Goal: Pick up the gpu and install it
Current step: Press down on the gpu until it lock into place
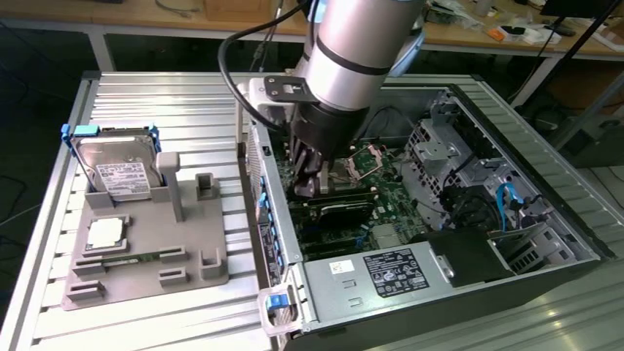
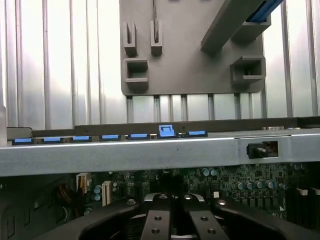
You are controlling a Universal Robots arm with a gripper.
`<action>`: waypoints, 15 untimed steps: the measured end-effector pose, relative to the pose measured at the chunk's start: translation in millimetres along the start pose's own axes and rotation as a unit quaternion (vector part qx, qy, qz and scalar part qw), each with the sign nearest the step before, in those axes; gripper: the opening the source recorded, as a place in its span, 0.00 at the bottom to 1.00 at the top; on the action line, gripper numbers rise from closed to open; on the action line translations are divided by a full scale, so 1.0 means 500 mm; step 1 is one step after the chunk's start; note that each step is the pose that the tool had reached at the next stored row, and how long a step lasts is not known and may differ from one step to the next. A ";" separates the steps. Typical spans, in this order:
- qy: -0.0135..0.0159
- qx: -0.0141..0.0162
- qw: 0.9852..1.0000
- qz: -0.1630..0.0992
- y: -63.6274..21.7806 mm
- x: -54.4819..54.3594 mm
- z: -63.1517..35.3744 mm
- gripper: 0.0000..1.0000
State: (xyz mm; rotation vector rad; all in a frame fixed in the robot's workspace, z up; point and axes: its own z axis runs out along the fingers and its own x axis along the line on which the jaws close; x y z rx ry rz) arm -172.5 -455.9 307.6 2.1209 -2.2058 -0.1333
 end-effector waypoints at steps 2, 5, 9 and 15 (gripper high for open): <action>0.005 -0.006 1.000 0.001 -0.001 0.000 -0.006 0.11; 0.006 -0.019 1.000 0.001 -0.005 0.000 -0.008 0.11; 0.007 -0.041 0.999 0.001 -0.014 -0.001 -0.009 0.11; 0.006 -0.049 0.999 0.001 -0.025 -0.001 0.000 0.11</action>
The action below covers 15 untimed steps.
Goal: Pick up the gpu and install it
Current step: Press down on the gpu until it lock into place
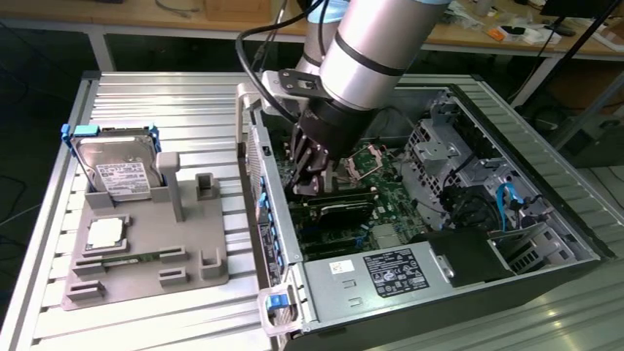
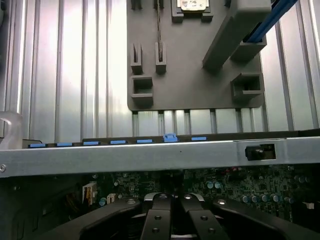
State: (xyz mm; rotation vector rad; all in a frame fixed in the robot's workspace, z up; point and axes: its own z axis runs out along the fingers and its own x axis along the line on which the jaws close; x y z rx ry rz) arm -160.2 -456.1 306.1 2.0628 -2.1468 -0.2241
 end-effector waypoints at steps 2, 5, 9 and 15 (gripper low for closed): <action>-0.001 0.000 1.000 0.000 0.000 0.000 0.004 0.11; -0.001 -0.003 1.000 0.000 -0.001 0.000 0.003 0.11; -0.001 -0.020 1.000 0.000 -0.004 0.000 0.003 0.11; -0.001 -0.037 0.999 0.000 -0.010 0.000 0.001 0.11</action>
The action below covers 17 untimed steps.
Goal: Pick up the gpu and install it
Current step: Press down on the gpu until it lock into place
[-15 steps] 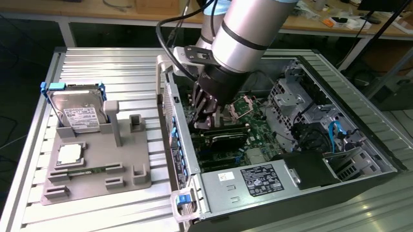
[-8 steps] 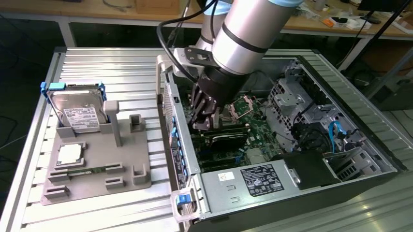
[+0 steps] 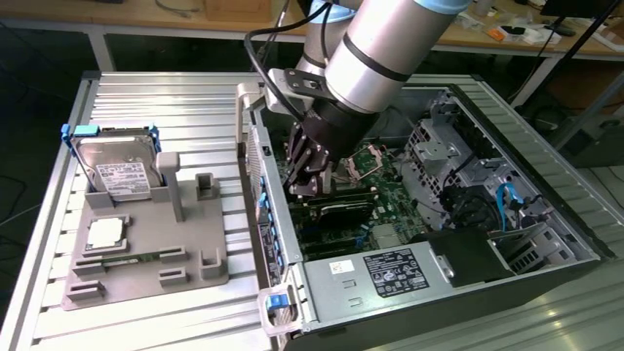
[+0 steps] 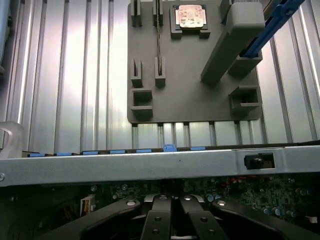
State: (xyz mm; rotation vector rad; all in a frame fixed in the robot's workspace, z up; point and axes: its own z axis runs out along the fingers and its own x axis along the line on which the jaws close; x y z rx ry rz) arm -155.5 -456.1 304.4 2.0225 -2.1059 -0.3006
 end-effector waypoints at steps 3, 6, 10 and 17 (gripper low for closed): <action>0.000 0.000 1.000 0.000 -0.001 0.000 0.001 0.11; 0.000 0.000 1.000 0.000 -0.001 0.000 0.006 0.11; 0.000 0.000 1.000 0.000 -0.001 0.000 0.007 0.11; 0.000 0.000 1.000 0.000 -0.002 0.000 0.012 0.11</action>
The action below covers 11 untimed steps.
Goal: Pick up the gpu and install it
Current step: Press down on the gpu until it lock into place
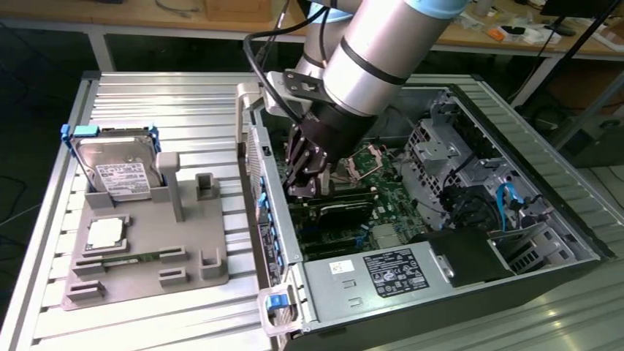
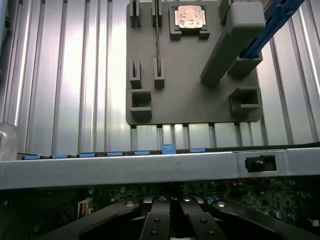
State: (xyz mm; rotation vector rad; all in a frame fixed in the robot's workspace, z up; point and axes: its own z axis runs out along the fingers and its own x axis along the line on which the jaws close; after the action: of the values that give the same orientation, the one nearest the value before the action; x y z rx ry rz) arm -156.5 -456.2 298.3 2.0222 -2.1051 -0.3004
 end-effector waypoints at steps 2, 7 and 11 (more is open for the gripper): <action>0.000 0.000 1.000 0.000 0.000 0.000 0.001 0.11; 0.000 0.000 1.000 0.000 0.000 0.000 0.001 0.11; 0.000 0.000 1.000 0.000 0.000 0.000 0.001 0.11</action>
State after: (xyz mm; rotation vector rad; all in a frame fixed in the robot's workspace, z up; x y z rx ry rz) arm -156.6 -456.1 297.8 2.0227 -2.1057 -0.3009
